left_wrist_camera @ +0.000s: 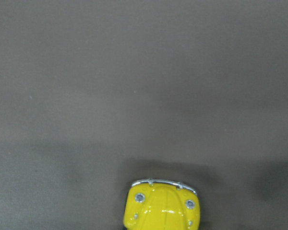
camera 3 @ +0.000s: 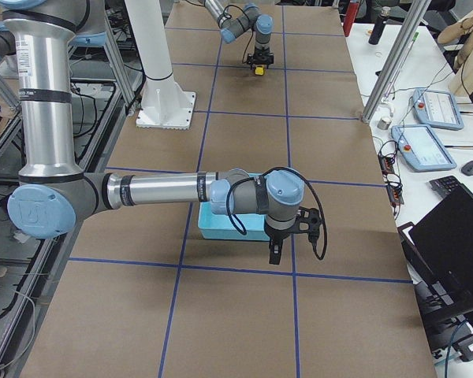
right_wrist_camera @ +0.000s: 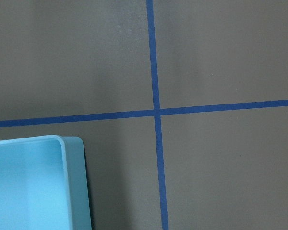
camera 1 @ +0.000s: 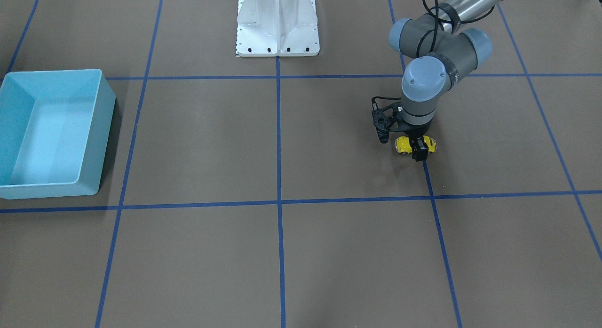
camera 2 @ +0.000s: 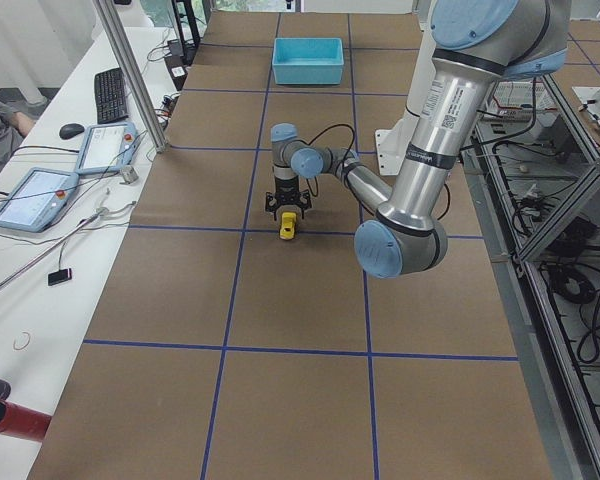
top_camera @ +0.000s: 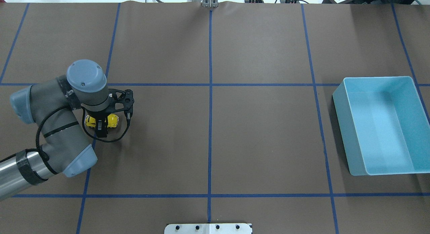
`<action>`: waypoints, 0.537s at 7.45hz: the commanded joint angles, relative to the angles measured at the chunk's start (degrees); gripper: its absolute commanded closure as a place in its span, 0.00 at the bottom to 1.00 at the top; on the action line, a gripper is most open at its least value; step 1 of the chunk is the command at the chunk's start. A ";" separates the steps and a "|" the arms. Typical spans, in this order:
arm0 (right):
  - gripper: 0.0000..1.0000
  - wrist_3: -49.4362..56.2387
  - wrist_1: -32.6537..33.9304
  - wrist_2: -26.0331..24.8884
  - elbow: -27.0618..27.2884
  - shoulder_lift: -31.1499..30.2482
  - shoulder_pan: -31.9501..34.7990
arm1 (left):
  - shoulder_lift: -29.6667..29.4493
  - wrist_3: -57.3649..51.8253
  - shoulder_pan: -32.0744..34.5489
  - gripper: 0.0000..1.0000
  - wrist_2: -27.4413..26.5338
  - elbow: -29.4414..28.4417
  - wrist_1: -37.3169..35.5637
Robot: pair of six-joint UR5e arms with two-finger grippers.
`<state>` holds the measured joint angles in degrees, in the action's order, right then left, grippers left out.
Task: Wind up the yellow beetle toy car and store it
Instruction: 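Close the left gripper on the yellow car, pressing it to the table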
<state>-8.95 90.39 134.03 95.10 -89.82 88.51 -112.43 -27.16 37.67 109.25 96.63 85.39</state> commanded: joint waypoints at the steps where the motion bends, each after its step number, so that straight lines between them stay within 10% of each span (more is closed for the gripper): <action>1: 0.00 -0.02 -0.04 0.00 0.09 0.09 0.00 | 0.01 0.00 -0.41 0.41 0.00 -0.21 0.04; 3: 0.00 -0.02 -0.04 0.00 0.09 0.09 0.00 | -0.07 0.00 -0.41 0.93 0.00 -0.21 -0.05; 4: 0.00 -0.02 -0.04 0.00 0.09 0.09 0.00 | -0.16 -0.09 -0.41 1.00 0.00 0.23 -0.05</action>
<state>-8.96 90.35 134.03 95.18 -89.74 88.51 -112.52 -27.18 37.30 109.25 96.54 85.38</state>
